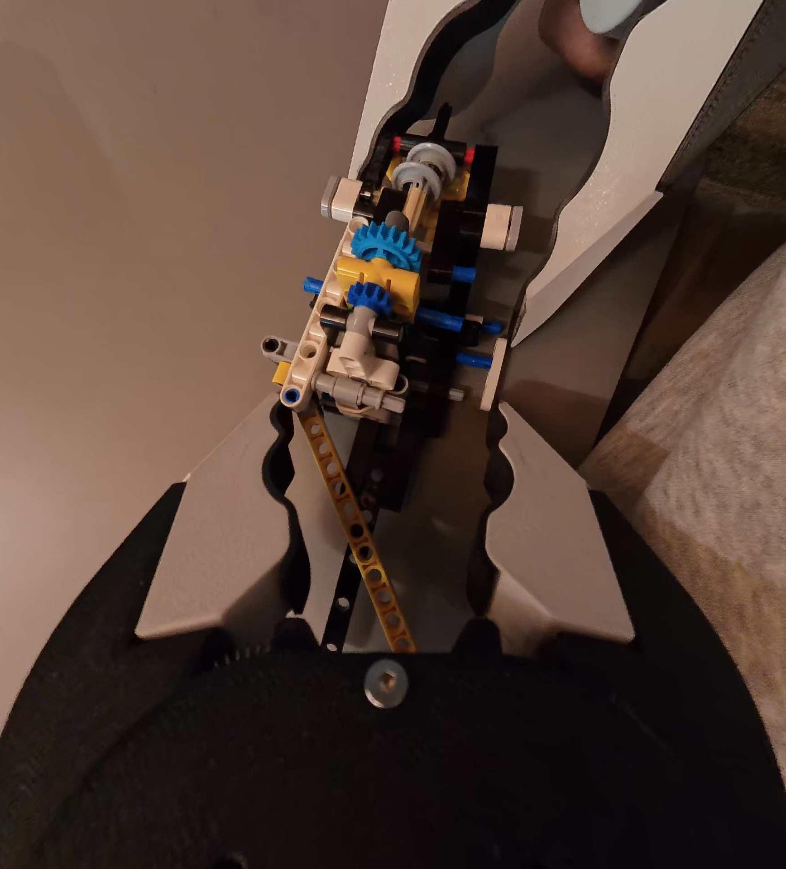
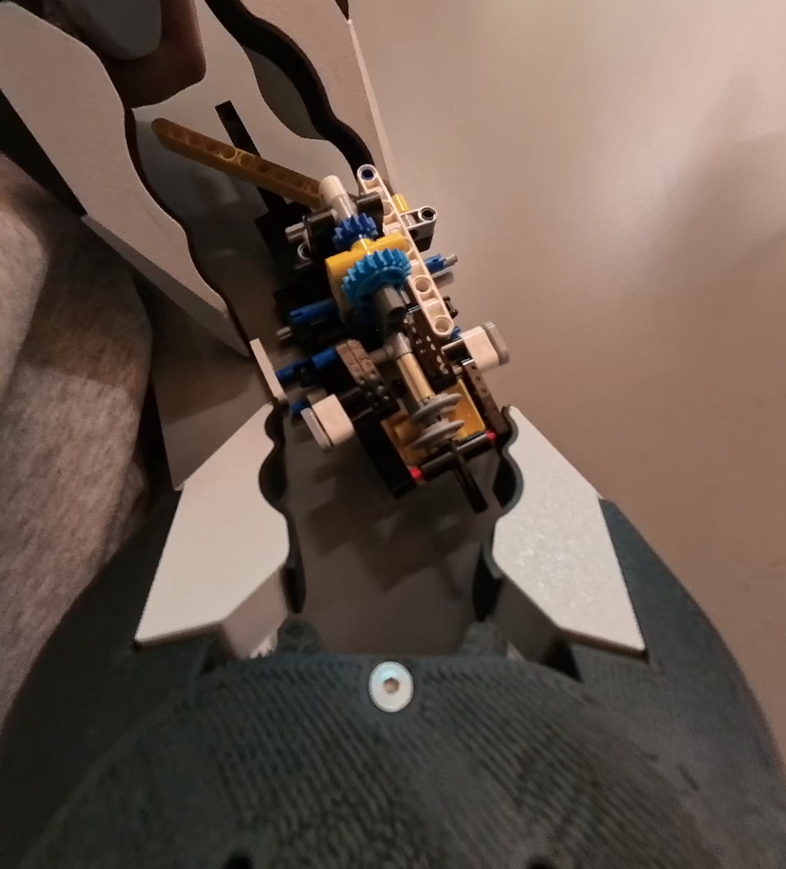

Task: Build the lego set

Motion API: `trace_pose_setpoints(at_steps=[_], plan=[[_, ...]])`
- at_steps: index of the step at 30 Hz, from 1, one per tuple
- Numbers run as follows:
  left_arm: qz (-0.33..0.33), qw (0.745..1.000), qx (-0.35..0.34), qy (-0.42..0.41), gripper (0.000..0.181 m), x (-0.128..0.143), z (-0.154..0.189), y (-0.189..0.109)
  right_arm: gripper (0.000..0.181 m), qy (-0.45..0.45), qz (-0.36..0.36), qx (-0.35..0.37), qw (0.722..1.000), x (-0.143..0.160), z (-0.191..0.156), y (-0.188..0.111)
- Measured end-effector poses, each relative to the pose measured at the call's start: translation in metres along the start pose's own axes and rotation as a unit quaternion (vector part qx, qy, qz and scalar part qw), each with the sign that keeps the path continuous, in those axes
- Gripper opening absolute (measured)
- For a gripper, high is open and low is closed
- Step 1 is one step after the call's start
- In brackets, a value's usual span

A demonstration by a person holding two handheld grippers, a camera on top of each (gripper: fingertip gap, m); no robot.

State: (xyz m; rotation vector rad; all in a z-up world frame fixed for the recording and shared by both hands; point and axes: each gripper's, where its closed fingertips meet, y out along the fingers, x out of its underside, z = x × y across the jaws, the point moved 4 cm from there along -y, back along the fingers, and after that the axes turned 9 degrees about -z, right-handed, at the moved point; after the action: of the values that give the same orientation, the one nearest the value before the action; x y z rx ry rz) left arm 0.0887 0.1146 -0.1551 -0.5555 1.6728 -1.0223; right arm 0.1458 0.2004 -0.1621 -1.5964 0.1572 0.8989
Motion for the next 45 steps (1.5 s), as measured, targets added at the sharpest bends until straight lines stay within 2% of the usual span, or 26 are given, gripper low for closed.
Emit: trace_pose_setpoints(at_steps=[12, 16, 31, 45], plan=[[0.000, 1.000, 0.006, -0.006, 0.085, -0.0008, 0.0014, 0.0002, 0.088, 0.006, 0.001, -0.005, 1.000, 0.0004, 0.0006, -0.0007], [0.001, 1.000, -0.001, -0.008, 0.075, -0.0008, -0.0015, -0.0002, 0.095, 0.003, 0.000, -0.009, 1.000, 0.0001, -0.0014, 0.0001], [0.005, 1.000, 0.015, -0.004, 0.084, -0.0023, 0.0015, 0.0012, 0.088, 0.004, 0.004, -0.005, 1.000, 0.0007, -0.0005, -0.0026], [0.009, 0.999, 0.028, -0.011, 0.079, -0.0040, -0.0002, 0.0037, 0.090, 0.003, 0.008, -0.017, 1.000, 0.0009, -0.0027, -0.0046]])
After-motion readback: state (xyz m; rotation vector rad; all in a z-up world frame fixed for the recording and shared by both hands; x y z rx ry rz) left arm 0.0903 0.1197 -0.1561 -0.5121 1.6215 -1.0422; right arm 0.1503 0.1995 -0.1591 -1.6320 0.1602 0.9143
